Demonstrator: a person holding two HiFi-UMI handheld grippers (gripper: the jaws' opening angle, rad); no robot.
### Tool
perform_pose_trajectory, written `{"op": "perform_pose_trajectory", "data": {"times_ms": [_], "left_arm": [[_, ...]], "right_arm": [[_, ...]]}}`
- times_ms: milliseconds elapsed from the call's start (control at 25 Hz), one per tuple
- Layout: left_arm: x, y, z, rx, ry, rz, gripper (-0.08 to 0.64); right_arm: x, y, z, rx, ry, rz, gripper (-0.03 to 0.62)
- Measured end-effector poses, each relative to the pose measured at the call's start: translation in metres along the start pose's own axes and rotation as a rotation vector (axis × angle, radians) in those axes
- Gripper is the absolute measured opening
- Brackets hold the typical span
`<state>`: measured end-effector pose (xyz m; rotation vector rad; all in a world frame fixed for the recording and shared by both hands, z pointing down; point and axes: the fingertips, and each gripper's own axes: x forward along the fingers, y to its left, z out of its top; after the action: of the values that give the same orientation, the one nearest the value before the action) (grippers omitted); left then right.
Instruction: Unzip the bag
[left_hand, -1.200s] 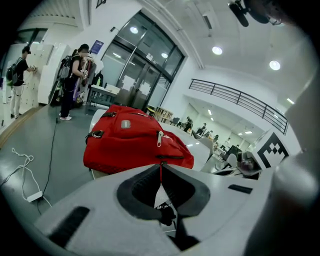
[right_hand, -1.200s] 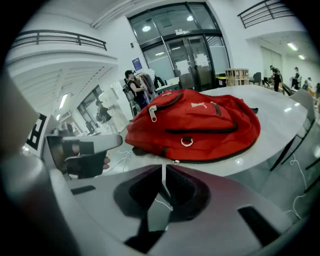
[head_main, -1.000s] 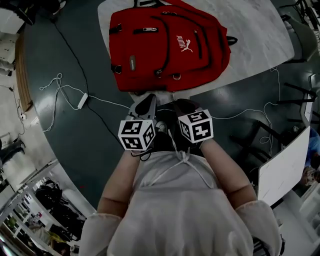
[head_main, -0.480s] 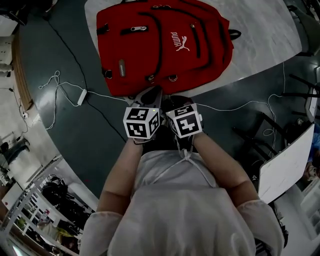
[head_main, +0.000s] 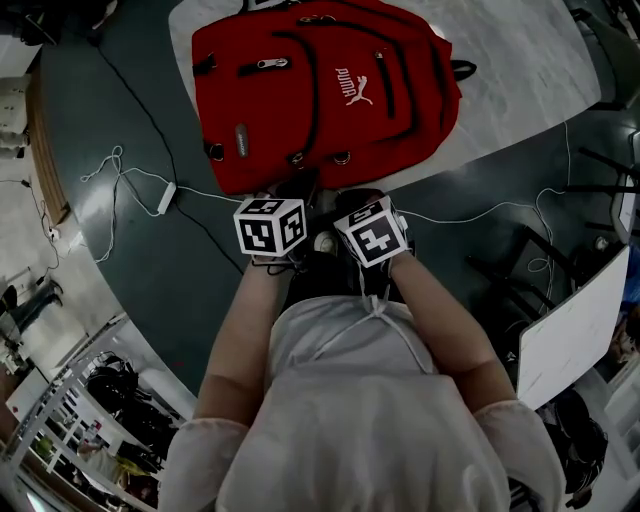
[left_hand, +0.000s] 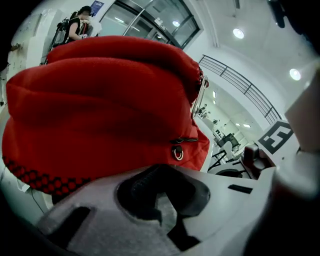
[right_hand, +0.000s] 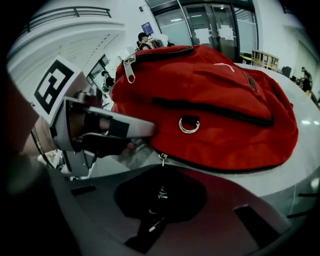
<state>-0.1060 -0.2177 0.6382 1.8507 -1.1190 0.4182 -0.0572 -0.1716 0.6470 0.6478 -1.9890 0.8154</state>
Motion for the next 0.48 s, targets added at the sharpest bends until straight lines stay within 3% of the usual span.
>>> {"op": "perform_pose_trajectory", "data": {"times_ms": [320,480], "left_arm": [[0.002,0.003,-0.001,0.124,0.013,0.055,0.023],[0.004,0.002,-0.003,0.144,0.018,0.070,0.023]], "right_arm": [[-0.006,-0.017,-0.008,-0.018,0.014,0.004,0.028],[-0.014,-0.031,-0.013,-0.005,0.019,-0.010,0.028]]}}
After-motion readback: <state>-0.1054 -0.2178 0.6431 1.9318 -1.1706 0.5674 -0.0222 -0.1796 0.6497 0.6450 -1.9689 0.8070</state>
